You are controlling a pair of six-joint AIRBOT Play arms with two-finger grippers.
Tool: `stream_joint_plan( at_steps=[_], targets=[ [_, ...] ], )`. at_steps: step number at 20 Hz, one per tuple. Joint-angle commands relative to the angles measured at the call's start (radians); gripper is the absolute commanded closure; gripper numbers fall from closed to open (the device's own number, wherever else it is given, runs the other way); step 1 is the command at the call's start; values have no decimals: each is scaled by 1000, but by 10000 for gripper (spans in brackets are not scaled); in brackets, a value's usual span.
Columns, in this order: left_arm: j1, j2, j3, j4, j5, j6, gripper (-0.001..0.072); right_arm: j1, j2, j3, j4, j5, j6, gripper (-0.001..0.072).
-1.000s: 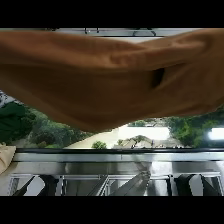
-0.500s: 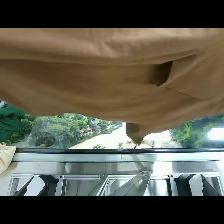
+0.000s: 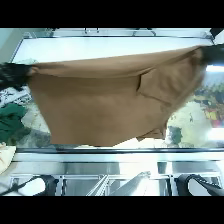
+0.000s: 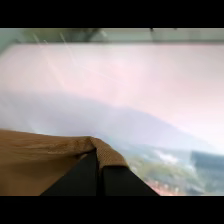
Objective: Fold the shirts.
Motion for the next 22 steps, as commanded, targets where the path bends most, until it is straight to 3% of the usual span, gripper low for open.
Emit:
stream_joint_plan(
  at_steps=[1, 6, 8, 11, 14, 18, 22],
  targets=[
    [-105, -372, 163, 60, 91, 21, 701, 93, -311, 26, -47, -192, -46, 692],
    [-155, -646, 513, 63, 168, 25, 698, 81, -520, 118, 175, -193, -253, 693],
    [-160, -690, 592, 78, 174, -3, 698, 80, -551, 143, 181, -186, -269, 693],
    [-170, -732, 664, 231, 142, -70, 698, 80, -589, 142, 129, -97, -272, 692],
    [-162, -749, 688, 447, 88, -177, 698, 80, -626, 141, -22, -11, -180, 693],
    [-151, -749, 688, 599, -9, -219, 698, 68, -628, 141, -253, 51, -35, 692],
    [-168, -750, 688, 644, -5, -217, 698, 66, -646, 141, -274, 92, 2, 692]
  ],
)
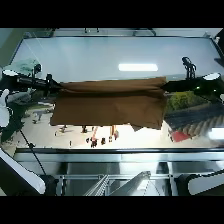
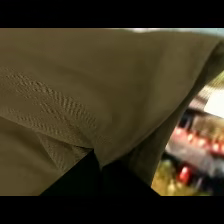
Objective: Fold the shirts.
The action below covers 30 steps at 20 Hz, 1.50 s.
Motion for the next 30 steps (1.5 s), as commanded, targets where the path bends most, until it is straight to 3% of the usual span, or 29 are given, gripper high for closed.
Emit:
stream_joint_plan(
  at_steps=[1, 4, 5, 6, 7, 8, 10, 11, 13, 16, 19, 21, 25, 29, 30],
  targets=[
    [-11, -4, 3, 82, -18, -14, 698, -2, -24, 0, -65, 39, 71, 692],
    [-24, -4, 3, 124, -21, -14, 684, 0, -41, 0, -67, 88, 74, 691],
    [-24, -4, 5, 116, -26, -14, 549, 0, -40, 1, -59, 111, 74, 594],
    [-24, -4, 18, 111, -45, -15, 337, -2, -31, 2, -53, 136, 86, 394],
    [-23, -4, 45, 113, -77, -18, 142, -10, -11, 2, -60, 165, 100, 363],
    [-19, -3, 80, 113, -114, -39, 61, -26, 21, 2, -65, 200, 107, 363],
    [-8, -3, 158, 122, -213, -75, 62, -77, 97, 2, -86, 266, 155, 336],
    [-5, 1, 177, 142, -261, -97, 66, -112, 132, 0, -113, 306, 196, 272],
    [4, 52, 113, 254, -308, -108, 66, -186, 183, -39, -153, 388, 264, 274],
    [36, 190, -148, 427, -217, -90, 66, -276, 262, -263, -149, 402, 294, 273],
    [96, 284, -379, 436, -97, -90, 66, -286, 286, -477, -129, 317, 287, 263],
    [129, 301, -463, 435, -64, -89, 67, -259, 280, -568, -47, 262, 235, 185],
    [127, 301, -567, 433, -32, -60, 67, -129, 248, -627, 29, 169, 229, 188],
    [91, 301, -587, 432, 30, -48, 67, 1, 223, -620, 164, 114, 222, 325],
    [82, 300, -587, 433, 39, -48, 67, 10, 224, -611, 170, 126, 208, 547]
  ],
)
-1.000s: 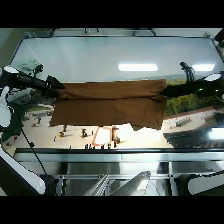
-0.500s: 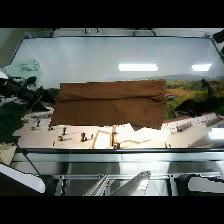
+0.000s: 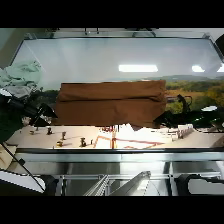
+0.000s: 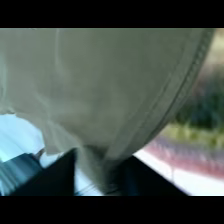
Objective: Fold the shirts.
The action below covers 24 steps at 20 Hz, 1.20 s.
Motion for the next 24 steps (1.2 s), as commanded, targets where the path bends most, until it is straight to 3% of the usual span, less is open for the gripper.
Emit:
stream_joint_plan(
  at_steps=[1, 3, 4, 5, 6, 10, 14, 18, 21, 24],
  targets=[
    [-29, -4, -23, 22, 87, 14, 68, 65, -6, 9, 81, 1, -24, 649],
    [-49, -21, -23, 22, 58, 23, 71, 59, -5, 25, 80, 53, -24, 690],
    [-61, -31, -23, 22, 33, 44, 235, 51, -4, 33, 77, 82, -24, 690],
    [-68, -36, -23, 22, 11, 67, 536, 40, -4, 40, 74, 111, -24, 690],
    [-68, -36, -23, 17, 2, 103, 696, 24, -2, 43, 72, 138, -24, 690],
    [-31, 5, 19, 17, 96, 99, 696, -97, 26, 50, 66, 240, -24, 691],
    [-16, 63, 53, -32, 31, 122, 687, -219, 60, 51, 66, 314, -24, 690],
    [-16, 164, -19, -256, -108, 214, 687, -261, 82, 52, 45, 433, -23, 691],
    [-16, 282, -151, -482, -130, 307, 687, -257, 124, 52, 48, 457, 8, 691],
    [-15, 383, -239, -589, -150, 372, 687, -258, 161, 52, 51, 480, 14, 690]
  ],
)
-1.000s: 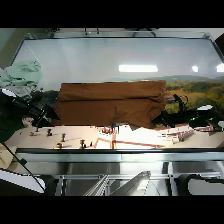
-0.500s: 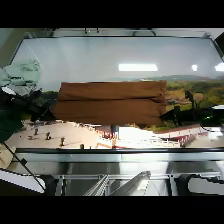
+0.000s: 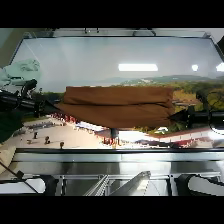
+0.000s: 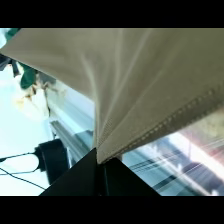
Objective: Fold the shirts.
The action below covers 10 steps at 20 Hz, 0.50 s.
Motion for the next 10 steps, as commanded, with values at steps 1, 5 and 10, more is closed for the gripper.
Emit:
stream_joint_plan(
  at_steps=[1, 5, 10],
  targets=[
    [10, 114, -88, -168, -36, 101, 687, -5, 37, 3, 12, 35, 14, 691],
    [93, 84, -27, -161, 32, 68, 687, -5, 29, 93, 28, -100, 15, 691],
    [66, -135, 84, -153, 63, 36, 689, 45, -122, 254, 90, -212, 14, 690]
  ],
)
